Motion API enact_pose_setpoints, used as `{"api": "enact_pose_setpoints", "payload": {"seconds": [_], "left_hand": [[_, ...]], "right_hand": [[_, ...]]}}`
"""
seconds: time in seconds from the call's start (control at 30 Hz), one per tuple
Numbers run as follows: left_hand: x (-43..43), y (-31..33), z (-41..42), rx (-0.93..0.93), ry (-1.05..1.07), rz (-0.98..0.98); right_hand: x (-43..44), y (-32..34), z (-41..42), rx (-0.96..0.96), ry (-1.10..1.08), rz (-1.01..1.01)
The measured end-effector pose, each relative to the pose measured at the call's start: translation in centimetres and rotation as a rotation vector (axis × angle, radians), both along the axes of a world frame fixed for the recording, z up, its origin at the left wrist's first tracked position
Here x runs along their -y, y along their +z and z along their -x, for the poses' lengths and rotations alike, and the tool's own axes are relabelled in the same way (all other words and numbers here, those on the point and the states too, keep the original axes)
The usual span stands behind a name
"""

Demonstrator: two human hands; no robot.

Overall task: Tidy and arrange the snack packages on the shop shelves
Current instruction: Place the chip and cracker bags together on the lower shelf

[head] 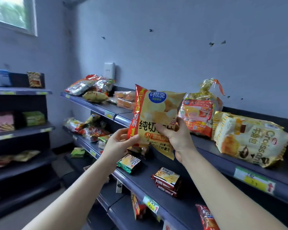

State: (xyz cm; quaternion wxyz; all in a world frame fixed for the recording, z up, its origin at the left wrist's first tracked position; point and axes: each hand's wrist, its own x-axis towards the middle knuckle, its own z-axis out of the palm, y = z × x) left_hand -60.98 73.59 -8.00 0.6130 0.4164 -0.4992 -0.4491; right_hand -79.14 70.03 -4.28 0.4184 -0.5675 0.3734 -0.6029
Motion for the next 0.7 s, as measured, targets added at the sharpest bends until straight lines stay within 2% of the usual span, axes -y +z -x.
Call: {"api": "enact_pose_setpoints", "payload": {"seconds": [0.13,0.33,0.7], "left_hand": [[-0.2,-1.6,-3.6,-0.017,0.191,-0.007],[0.7,-5.0,-9.7,-0.146,0.411,-0.022],[7.3,-9.4,-23.6,-0.28,0.55,-0.028]], "right_hand": [[1.0,-1.0,-4.9,-0.021,0.097,0.034],[3.4,-3.8,-12.6,-0.029,0.285,-0.038],[11.7,-9.2,-28.3,-0.055,0.345,-0.13]]}}
